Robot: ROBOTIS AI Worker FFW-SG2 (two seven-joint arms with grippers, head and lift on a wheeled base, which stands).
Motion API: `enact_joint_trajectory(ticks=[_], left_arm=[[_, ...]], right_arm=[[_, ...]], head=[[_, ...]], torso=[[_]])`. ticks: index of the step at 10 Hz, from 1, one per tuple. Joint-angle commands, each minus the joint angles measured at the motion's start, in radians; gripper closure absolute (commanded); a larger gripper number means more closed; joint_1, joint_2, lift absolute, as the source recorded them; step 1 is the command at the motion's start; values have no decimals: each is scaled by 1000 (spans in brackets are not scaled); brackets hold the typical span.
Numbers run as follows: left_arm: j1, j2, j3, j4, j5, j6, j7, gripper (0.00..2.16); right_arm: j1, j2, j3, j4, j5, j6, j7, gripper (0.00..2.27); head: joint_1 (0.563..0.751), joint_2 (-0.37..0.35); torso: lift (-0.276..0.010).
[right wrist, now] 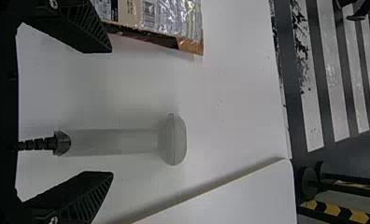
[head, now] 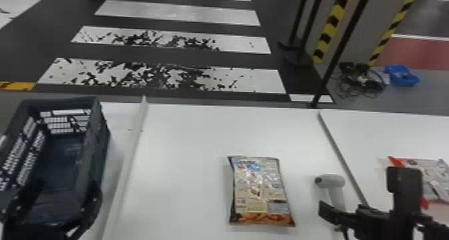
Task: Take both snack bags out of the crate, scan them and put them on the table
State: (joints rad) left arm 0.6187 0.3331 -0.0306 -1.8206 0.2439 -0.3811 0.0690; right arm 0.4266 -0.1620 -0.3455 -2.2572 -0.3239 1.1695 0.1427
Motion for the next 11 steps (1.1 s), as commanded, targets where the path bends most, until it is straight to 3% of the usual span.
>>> enact_joint_trajectory(ticks=[1,3,11], left_arm=[[3,1,1,-2,0,0,0,73],[3,1,0,0,0,0,0,73],[3,1,-2,4,0,0,0,73]], right_arm=[[3,10,-3,-21,-70,39,20,53],[-5,24,6,-7,-116,45,51,53],[-91,52,140,179,-95,-4,86,53]], head=[[695,-85],[695,-28],[695,88]], torso=[[-92],[-92],[-92]])
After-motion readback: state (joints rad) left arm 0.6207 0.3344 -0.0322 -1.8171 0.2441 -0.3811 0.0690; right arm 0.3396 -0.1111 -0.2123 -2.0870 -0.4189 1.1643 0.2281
